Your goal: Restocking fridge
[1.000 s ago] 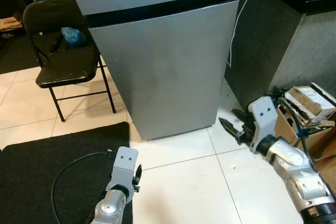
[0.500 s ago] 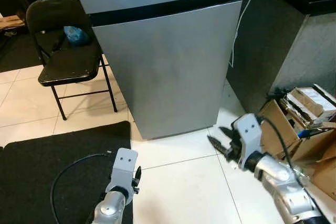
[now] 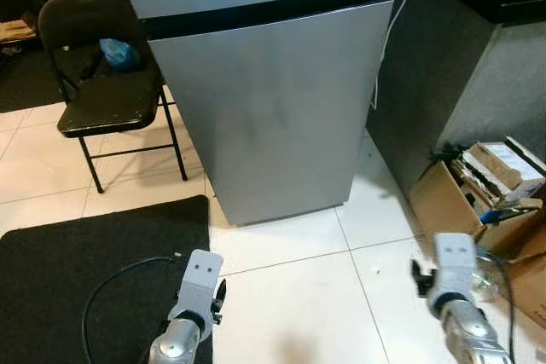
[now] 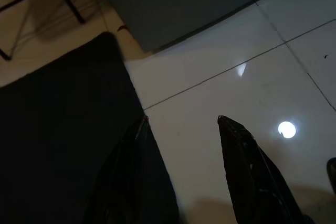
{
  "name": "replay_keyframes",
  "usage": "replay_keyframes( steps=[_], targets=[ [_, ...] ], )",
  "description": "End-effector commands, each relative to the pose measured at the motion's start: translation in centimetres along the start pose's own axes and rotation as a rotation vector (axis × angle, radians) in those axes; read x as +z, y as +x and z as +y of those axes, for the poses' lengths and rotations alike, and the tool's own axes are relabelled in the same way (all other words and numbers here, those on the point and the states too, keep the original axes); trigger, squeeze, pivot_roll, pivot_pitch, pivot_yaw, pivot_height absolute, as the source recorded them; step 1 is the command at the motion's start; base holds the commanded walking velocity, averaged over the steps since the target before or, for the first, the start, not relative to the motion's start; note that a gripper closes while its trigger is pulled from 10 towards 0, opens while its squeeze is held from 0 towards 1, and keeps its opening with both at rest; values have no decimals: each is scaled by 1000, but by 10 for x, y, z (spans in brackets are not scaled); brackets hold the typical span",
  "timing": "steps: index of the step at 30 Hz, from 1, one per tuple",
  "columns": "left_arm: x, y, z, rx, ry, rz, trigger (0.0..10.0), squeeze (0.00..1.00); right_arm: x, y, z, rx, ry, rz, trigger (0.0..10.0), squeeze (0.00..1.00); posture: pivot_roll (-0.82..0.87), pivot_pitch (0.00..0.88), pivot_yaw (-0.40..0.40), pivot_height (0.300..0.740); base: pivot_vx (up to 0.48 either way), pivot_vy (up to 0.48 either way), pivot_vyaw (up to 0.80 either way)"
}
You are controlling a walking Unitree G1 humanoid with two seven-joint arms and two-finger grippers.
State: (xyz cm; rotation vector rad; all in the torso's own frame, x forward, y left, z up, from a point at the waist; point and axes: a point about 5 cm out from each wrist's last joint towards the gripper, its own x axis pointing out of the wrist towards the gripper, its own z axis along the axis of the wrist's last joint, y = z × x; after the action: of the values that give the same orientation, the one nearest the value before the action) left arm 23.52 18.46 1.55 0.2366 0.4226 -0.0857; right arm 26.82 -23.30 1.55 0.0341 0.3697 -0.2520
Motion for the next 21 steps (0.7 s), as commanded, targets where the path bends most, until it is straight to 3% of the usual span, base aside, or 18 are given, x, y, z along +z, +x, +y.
replay_keyframes(
  steps=[1,4,11,21],
  targets=[
    [-9,-4,1,-14,31,28,10000,0,-11,-4,-5,-55,45,27,10000,0,-103,183,66,740,0,0,0],
    [-12,-6,-2,-37,32,28,10000,0,-20,-8,-11,-114,68,35,10000,0,-103,184,67,740,0,0,0],
    [-20,-8,-6,-39,18,43,10000,0,-27,-11,25,63,-42,-7,10000,0,-96,170,61,740,0,0,0],
    [-20,-5,-6,-23,4,48,10000,0,-35,-12,34,89,-51,14,10000,0,-99,155,66,740,0,0,0]
  ],
)
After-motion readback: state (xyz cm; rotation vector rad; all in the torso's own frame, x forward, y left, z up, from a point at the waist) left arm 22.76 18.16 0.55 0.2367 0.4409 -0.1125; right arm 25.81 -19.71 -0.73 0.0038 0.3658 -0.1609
